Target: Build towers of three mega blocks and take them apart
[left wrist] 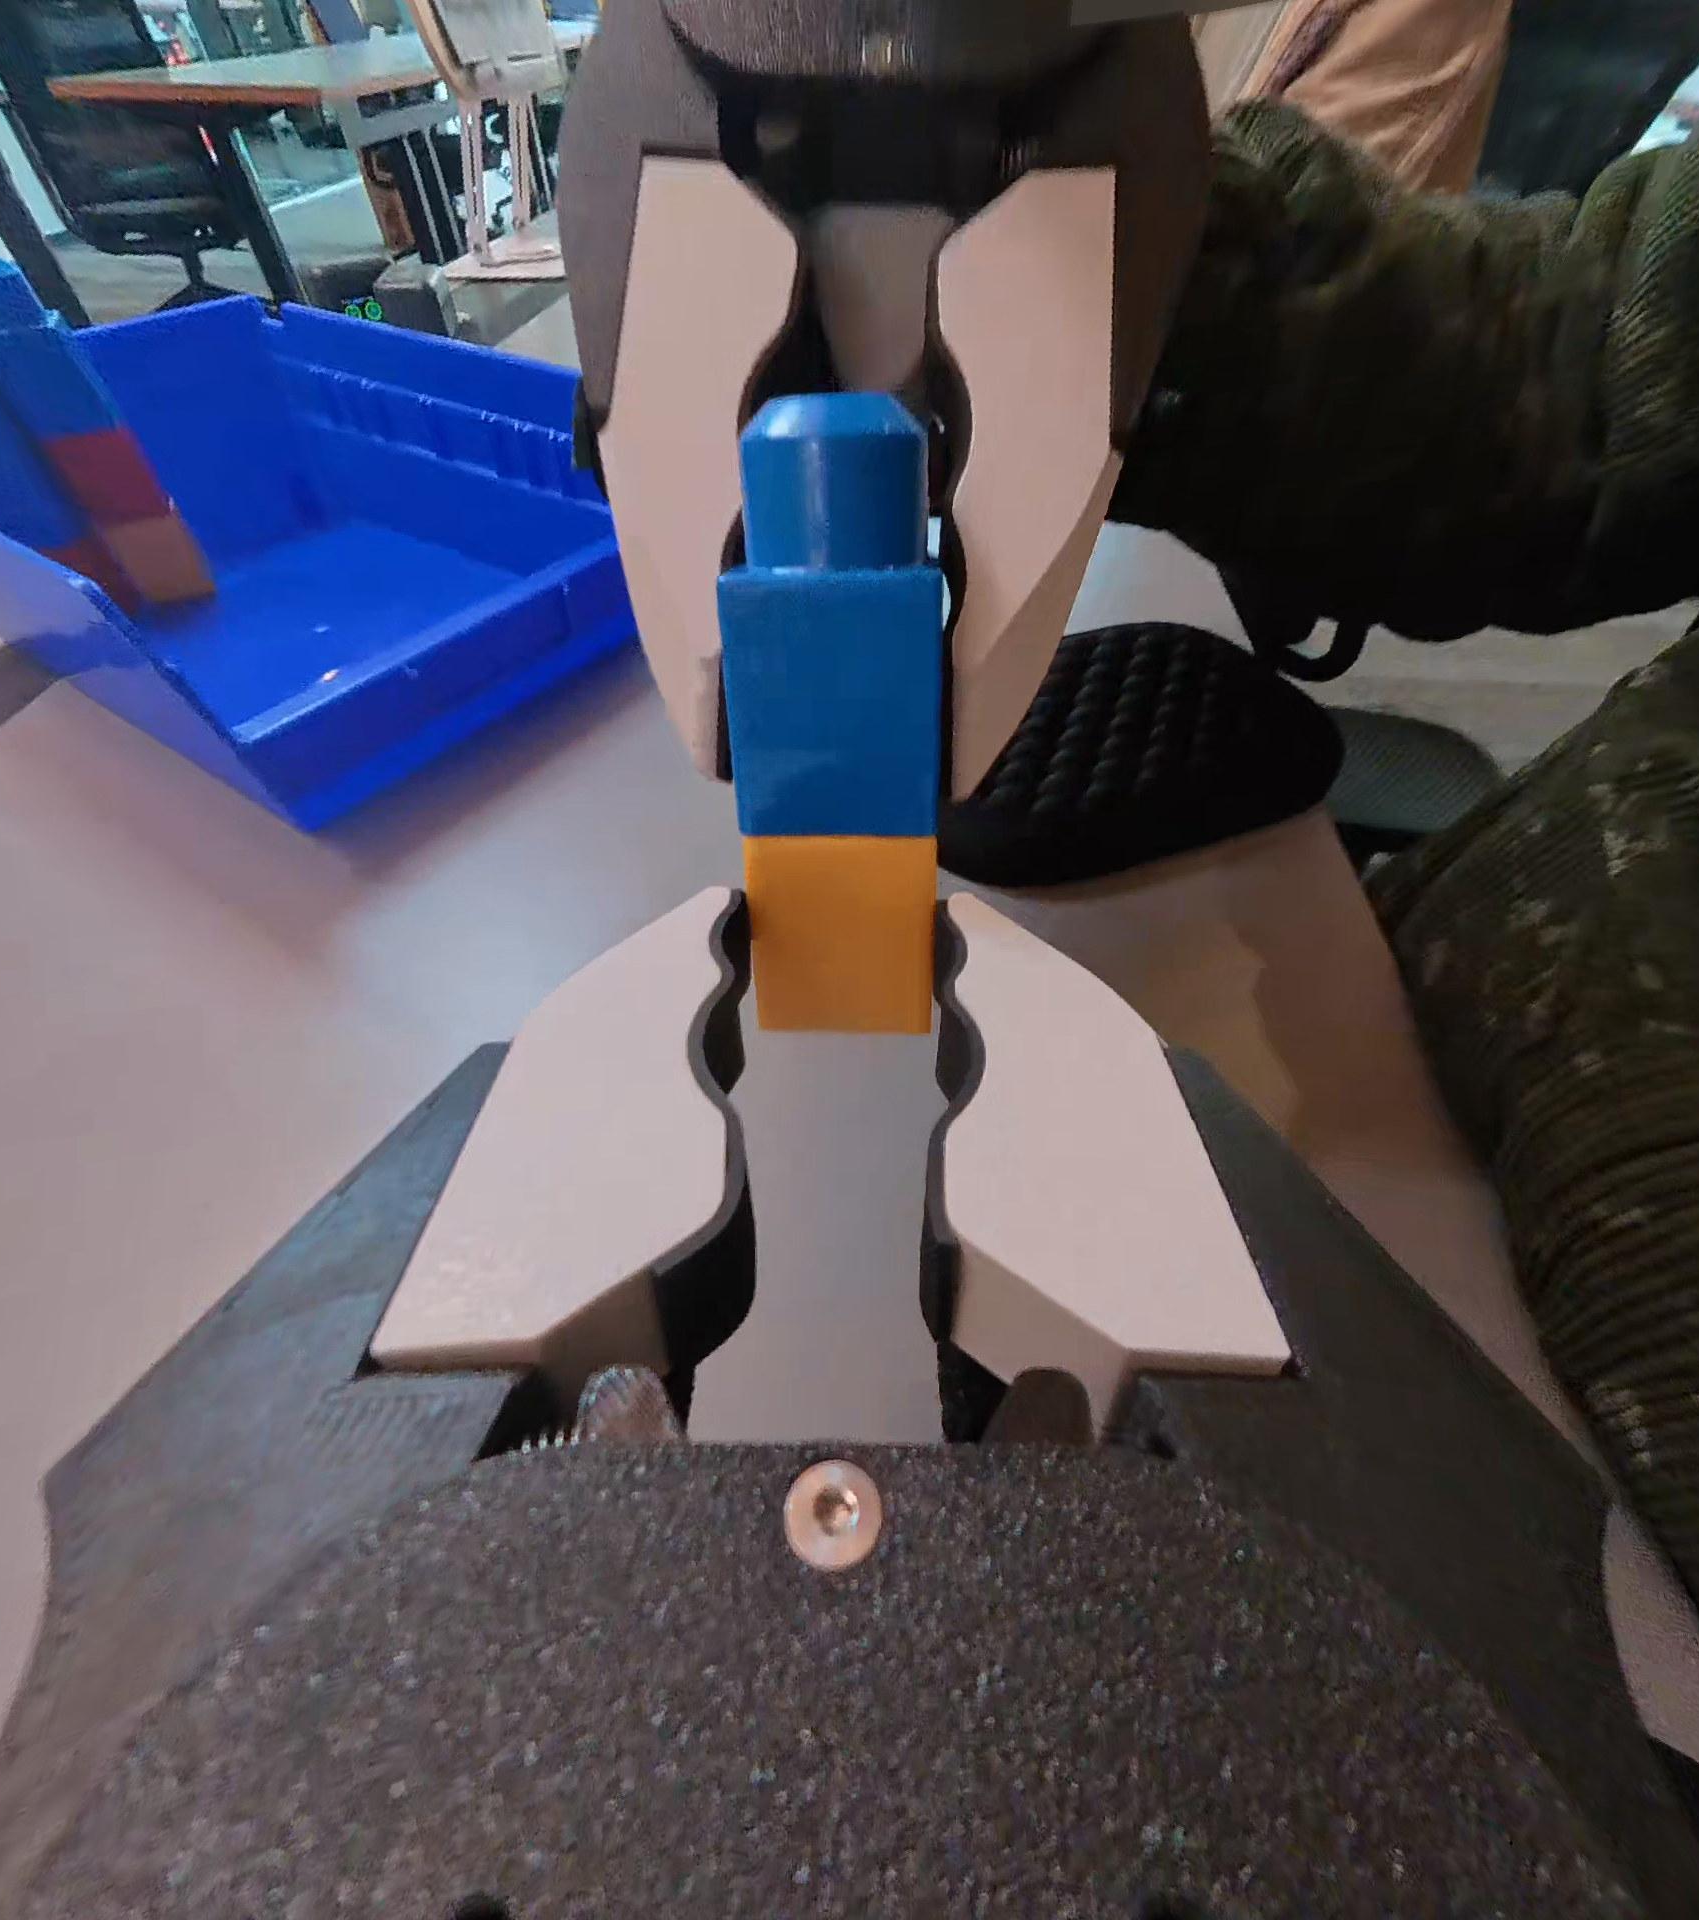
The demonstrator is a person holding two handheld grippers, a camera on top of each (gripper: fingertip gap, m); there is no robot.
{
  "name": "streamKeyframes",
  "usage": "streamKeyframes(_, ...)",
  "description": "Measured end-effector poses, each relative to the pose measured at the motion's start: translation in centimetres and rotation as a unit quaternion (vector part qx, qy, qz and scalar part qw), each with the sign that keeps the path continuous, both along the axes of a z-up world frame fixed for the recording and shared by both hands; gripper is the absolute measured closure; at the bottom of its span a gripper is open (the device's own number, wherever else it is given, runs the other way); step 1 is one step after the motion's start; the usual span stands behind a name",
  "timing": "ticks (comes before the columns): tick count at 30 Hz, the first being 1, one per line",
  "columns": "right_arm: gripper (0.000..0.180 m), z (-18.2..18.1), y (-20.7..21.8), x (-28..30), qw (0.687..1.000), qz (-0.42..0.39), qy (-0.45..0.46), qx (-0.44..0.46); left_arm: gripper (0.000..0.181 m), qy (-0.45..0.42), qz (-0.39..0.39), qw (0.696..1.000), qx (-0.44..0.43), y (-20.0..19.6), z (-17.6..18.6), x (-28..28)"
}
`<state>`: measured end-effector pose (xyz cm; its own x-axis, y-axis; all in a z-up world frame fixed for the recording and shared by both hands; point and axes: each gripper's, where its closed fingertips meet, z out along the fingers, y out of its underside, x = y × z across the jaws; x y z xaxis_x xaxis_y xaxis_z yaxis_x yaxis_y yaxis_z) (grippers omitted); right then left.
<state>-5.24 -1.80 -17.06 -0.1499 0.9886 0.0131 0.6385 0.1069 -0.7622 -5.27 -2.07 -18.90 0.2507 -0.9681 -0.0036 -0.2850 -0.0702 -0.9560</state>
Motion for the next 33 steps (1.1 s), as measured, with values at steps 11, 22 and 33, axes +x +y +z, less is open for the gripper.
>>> streamKeyframes(11, 0.143, 1.9, -0.6, -2.3, 0.983, -0.010, 0.176, -0.048, 0.148, -0.003, 0.005, 1.000, -0.011, 0.0, -0.5, 0.1)
streamKeyframes(22, 0.143, 0.4, 0.1, -0.9, 0.991, -0.019, 0.125, -0.034, 0.148, 0.038, 0.011, 0.999, -0.005, 0.3, -1.8, -0.3)
streamKeyframes(33, 0.143, -1.4, 1.3, -0.7, 0.992, -0.056, 0.106, -0.029, 0.150, 0.073, 0.131, 0.988, 0.036, 3.3, 1.7, -8.1)
